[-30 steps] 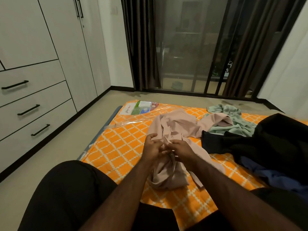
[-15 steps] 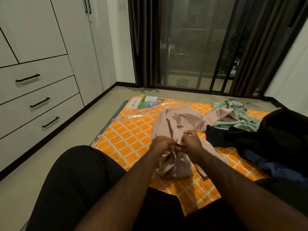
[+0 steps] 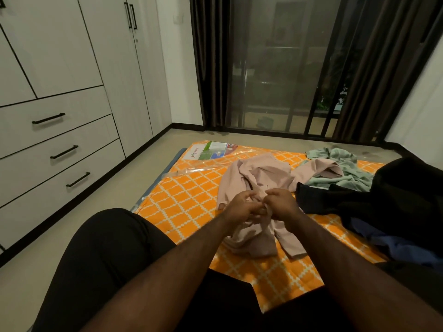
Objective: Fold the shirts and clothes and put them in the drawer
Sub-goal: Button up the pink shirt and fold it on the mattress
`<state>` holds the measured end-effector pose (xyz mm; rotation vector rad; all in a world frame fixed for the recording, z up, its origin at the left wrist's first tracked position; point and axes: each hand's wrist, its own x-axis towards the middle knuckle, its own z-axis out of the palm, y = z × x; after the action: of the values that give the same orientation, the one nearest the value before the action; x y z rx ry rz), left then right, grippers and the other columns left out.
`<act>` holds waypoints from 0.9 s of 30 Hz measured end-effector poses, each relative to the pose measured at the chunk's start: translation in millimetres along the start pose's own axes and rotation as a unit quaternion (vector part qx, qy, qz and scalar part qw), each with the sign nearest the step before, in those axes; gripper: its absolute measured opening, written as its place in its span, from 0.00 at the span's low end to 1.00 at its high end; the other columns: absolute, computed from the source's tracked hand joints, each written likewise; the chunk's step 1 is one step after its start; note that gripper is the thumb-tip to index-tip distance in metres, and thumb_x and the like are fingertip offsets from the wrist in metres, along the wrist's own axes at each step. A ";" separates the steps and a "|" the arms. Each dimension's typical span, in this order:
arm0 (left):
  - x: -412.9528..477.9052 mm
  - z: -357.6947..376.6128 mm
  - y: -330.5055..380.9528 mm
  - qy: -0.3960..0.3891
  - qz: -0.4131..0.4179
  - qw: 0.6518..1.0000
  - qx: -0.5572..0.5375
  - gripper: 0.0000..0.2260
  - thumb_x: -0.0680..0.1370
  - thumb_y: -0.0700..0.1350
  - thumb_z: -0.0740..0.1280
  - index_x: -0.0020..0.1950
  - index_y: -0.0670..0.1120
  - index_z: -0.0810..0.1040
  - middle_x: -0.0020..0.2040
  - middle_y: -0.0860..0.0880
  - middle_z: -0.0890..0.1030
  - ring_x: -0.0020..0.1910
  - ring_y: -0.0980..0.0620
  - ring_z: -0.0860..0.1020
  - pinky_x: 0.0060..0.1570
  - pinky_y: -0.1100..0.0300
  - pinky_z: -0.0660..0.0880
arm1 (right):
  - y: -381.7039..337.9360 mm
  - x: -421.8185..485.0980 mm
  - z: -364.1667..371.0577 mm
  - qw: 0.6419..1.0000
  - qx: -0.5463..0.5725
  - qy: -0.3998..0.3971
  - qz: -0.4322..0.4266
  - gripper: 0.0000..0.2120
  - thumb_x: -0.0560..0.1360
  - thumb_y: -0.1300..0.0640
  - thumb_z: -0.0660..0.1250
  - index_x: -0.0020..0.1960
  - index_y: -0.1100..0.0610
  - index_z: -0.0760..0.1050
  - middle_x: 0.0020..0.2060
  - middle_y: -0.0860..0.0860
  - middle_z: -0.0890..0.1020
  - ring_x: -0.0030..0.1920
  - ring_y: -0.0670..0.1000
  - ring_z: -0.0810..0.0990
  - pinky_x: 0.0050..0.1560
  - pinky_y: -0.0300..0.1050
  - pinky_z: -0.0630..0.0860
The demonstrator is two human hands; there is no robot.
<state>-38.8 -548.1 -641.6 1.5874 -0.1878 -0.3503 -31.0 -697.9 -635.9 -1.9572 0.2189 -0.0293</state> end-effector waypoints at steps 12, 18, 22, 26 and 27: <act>72.0 -40.1 6.1 0.067 0.215 0.865 0.449 0.15 0.73 0.37 0.70 0.59 0.44 0.83 0.49 0.47 0.75 0.52 0.48 0.71 0.45 0.60 0.61 | -21.6 -1.1 15.0 0.953 -0.162 0.021 -0.255 0.08 0.80 0.56 0.59 0.58 0.53 0.72 0.47 0.51 0.81 0.45 0.50 0.79 0.43 0.52 0.80; 108.6 -50.9 20.6 0.090 0.297 0.841 0.444 0.05 0.73 0.46 0.71 0.45 0.45 0.82 0.45 0.48 0.77 0.47 0.51 0.72 0.44 0.55 0.69 | -40.3 6.8 1.7 0.915 -0.200 0.145 -0.318 0.11 0.77 0.49 0.55 0.42 0.54 0.71 0.36 0.50 0.74 0.38 0.51 0.72 0.35 0.49 0.71; 124.9 -49.3 27.4 0.124 0.343 0.805 0.467 0.07 0.74 0.45 0.69 0.41 0.44 0.76 0.42 0.47 0.73 0.42 0.50 0.69 0.40 0.55 0.66 | -39.7 24.5 -13.2 0.895 -0.282 0.167 -0.304 0.08 0.77 0.50 0.68 0.51 0.51 0.72 0.41 0.47 0.75 0.38 0.48 0.73 0.31 0.43 0.69; 129.2 -53.6 28.1 0.128 0.352 0.809 0.452 0.13 0.78 0.54 0.68 0.44 0.47 0.69 0.38 0.49 0.71 0.37 0.48 0.67 0.34 0.55 0.61 | -29.9 46.4 -33.9 0.899 -0.297 0.183 -0.264 0.10 0.77 0.51 0.70 0.58 0.51 0.81 0.47 0.50 0.79 0.46 0.53 0.78 0.39 0.44 0.67; 128.8 -53.5 27.4 0.126 0.355 0.809 0.452 0.14 0.78 0.57 0.66 0.45 0.48 0.68 0.38 0.47 0.73 0.36 0.48 0.67 0.34 0.55 0.59 | -29.1 51.2 -39.0 0.904 -0.278 0.186 -0.266 0.08 0.77 0.54 0.70 0.56 0.51 0.84 0.47 0.51 0.81 0.46 0.54 0.79 0.40 0.43 0.68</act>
<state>102.5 -541.9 -627.2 2.3145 -0.8069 0.6458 18.5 -731.2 -598.2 -2.5185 -0.0817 -0.7815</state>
